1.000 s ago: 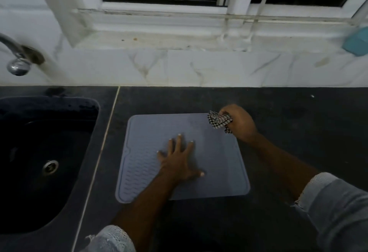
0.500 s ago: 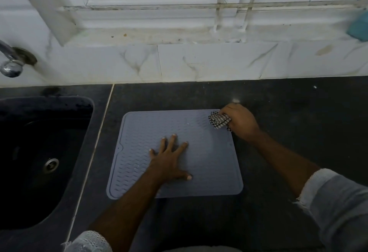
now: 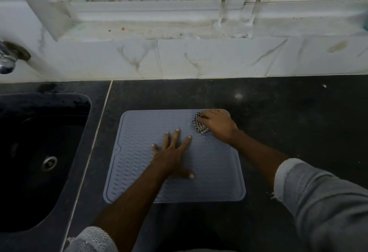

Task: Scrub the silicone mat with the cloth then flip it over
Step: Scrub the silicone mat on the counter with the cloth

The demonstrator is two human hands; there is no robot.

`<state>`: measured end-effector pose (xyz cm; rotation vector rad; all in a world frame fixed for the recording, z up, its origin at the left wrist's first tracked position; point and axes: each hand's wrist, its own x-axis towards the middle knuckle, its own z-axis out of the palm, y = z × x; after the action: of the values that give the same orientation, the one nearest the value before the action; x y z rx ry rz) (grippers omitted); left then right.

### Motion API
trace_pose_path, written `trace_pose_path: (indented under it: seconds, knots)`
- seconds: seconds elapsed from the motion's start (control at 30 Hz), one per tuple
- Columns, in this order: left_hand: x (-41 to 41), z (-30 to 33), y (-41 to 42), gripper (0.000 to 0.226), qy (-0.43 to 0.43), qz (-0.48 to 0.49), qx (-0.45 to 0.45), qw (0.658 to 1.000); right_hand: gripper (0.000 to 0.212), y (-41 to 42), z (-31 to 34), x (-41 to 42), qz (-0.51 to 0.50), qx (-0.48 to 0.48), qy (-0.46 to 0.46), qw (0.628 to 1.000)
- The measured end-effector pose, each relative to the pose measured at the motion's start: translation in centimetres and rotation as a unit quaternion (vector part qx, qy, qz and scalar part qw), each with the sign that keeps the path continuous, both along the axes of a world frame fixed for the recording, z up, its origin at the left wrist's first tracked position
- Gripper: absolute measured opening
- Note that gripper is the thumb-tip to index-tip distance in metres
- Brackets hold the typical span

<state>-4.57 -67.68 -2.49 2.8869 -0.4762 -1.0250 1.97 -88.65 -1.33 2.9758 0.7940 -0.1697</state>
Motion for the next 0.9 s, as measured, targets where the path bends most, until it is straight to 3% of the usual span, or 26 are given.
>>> trace_pose_path:
  seconds: [0.17,0.33,0.53,0.73,0.9]
  knots:
    - [-0.1,0.1,0.4,0.127,-0.007,-0.015,-0.019,1.000,0.056,-3.3,-1.2,-0.3,0.050,0.001,0.037,0.998]
    - [-0.2,-0.1,0.6,0.127,-0.011,-0.017,-0.033,0.999,0.044,-6.1,0.3,0.3,0.059,-0.003,0.028,0.998]
    - [0.0,-0.8,0.5,0.130,-0.009,-0.011,-0.025,1.000,0.045,-2.0,1.2,2.2,0.028,0.044,0.009,0.999]
    - [0.0,-1.1,0.6,0.131,-0.014,-0.009,-0.026,1.000,0.057,-3.2,0.2,1.6,0.039,-0.013,0.060,0.997]
    - [0.0,-1.0,0.7,0.130,-0.018,-0.011,-0.035,0.999,0.048,-5.4,0.9,2.1,0.031,-0.013,0.043,0.999]
